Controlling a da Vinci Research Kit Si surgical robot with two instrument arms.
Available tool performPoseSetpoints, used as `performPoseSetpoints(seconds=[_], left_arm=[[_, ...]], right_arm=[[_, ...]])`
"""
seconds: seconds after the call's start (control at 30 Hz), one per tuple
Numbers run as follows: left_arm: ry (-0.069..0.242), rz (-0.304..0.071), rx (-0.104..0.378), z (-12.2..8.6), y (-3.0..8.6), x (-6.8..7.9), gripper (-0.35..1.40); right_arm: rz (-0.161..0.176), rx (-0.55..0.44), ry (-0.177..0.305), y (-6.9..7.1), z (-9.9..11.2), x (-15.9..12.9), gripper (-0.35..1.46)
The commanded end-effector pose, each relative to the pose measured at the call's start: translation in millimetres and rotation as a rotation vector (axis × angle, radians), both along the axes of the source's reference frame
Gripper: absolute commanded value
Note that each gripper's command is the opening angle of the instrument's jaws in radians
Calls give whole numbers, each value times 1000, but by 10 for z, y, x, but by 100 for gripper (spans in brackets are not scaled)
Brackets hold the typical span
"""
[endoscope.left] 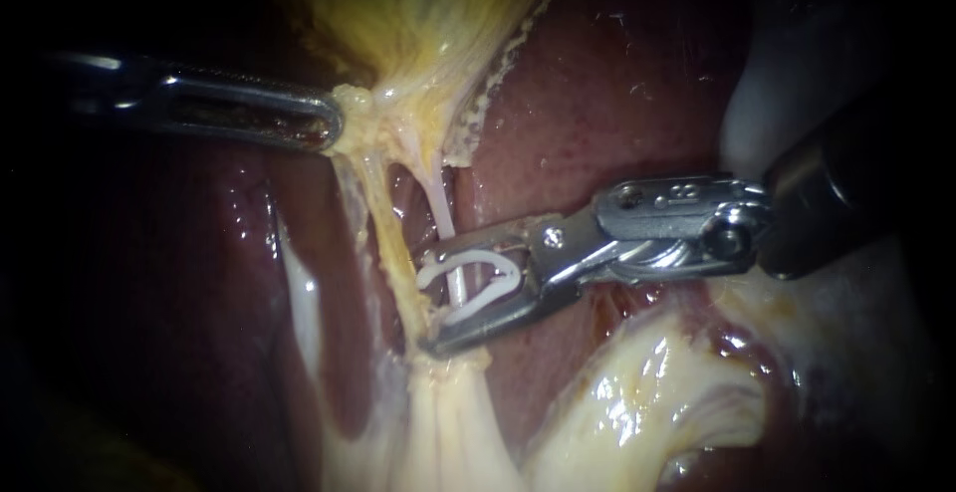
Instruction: Clipping first clip left tube
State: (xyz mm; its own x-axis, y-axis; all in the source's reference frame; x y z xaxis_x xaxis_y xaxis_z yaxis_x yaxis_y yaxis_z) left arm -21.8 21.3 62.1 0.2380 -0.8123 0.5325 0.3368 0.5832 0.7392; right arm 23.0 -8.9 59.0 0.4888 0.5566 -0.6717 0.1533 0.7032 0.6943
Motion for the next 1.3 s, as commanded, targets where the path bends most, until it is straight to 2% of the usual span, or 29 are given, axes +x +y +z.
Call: performPoseSetpoints(seconds=[0.03, 0.37, 0.67, 0.97, 1.2, 1.3], left_arm=[[0, 0, 0, 1, 0, 0, -35], [3, 1, 0, 2, -1, 0, -35], [3, 1, 0, 3, -1, -1, -35], [4, 3, 6, 3, -1, -1, -35], [4, 2, 6, 3, -1, -2, -35], [4, 2, 6, 3, -1, -2, -35]], right_arm=[[2, 4, 0, 0, 3, 0, 50], [2, 3, -9, 4, 19, 2, 50], [9, -1, -14, 1, 25, 22, 50], [28, 91, 89, -9, 16, 39, 50], [13, 152, 146, -21, 1, 50, 50], [-1, 165, 154, -26, -1, 51, 49]])
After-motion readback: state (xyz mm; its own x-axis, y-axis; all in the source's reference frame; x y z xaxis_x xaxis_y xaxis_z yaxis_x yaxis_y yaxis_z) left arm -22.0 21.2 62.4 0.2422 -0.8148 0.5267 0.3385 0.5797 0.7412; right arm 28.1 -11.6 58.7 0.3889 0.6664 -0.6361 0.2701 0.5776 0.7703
